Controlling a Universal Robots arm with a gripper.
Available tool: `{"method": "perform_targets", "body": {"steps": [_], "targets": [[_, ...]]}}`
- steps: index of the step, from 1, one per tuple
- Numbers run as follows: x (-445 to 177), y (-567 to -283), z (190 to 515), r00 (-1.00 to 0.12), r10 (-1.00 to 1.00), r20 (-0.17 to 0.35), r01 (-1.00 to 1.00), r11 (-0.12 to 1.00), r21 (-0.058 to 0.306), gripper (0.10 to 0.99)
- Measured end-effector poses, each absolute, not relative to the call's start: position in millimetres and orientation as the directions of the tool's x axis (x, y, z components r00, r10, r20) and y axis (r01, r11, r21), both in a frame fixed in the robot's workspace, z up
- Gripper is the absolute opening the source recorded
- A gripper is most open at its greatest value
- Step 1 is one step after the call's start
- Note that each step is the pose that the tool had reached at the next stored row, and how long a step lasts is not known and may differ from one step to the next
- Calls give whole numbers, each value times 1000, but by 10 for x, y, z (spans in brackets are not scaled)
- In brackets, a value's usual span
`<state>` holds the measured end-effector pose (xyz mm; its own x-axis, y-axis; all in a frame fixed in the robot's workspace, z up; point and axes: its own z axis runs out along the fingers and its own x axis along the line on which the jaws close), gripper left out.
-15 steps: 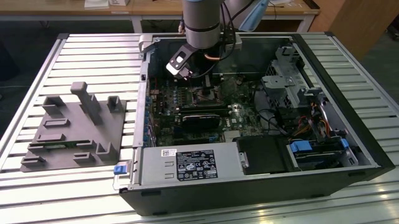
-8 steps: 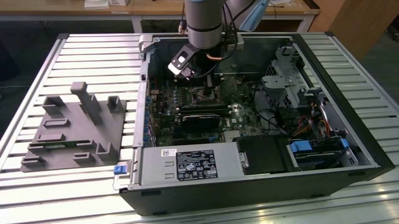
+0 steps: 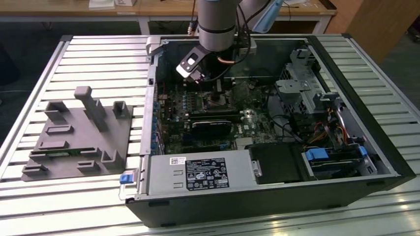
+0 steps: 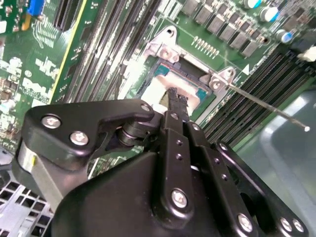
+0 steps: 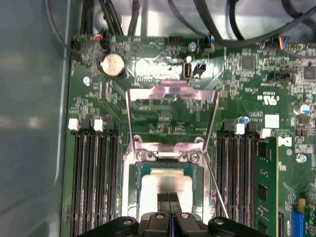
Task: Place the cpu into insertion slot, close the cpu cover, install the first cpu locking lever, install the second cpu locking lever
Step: 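Place the cpu into insertion slot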
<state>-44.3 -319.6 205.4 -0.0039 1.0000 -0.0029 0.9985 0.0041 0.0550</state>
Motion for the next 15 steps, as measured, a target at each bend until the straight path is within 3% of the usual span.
{"method": "perform_targets", "body": {"steps": [15], "targets": [[-401, -3196, 2050, 41, 999, -3, 998, -41, 53, 106]]}}
